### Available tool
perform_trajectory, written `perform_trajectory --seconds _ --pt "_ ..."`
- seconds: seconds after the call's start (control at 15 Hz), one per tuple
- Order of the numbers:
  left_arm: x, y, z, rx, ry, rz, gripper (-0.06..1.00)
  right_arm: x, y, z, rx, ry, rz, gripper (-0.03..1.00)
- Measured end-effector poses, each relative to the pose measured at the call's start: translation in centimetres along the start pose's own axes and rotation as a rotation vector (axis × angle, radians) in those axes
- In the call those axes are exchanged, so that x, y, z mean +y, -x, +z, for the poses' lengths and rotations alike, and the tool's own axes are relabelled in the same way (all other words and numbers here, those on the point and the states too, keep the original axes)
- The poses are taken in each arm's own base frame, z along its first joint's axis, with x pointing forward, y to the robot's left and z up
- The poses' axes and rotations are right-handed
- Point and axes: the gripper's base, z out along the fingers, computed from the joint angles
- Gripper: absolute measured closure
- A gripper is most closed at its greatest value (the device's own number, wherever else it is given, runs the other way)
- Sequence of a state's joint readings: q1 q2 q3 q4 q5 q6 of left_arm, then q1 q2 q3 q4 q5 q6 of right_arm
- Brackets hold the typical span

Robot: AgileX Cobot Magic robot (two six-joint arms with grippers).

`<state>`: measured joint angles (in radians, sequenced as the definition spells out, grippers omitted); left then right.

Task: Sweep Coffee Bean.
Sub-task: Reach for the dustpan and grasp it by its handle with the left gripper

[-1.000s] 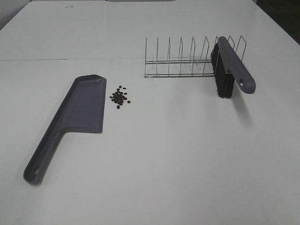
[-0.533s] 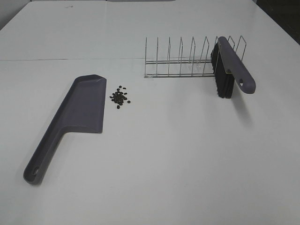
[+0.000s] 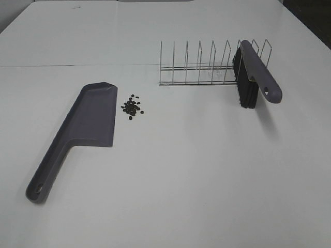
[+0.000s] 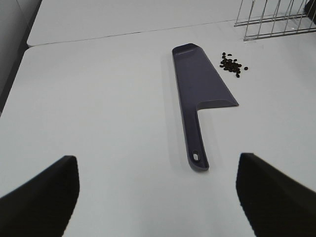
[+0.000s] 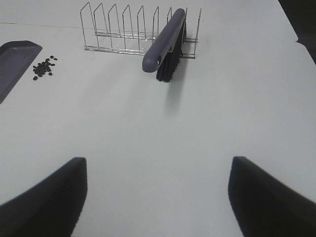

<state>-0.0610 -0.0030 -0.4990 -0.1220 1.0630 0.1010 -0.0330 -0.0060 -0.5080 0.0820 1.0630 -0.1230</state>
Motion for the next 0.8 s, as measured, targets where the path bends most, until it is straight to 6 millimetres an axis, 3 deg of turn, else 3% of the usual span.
perform_trajectory --seconds 0.8 --pt "-0.09 0.01 0.0 -0.001 -0.01 -0.006 0.14 0.0 0.0 0.0 0.0 0.0 0.0 0.3"
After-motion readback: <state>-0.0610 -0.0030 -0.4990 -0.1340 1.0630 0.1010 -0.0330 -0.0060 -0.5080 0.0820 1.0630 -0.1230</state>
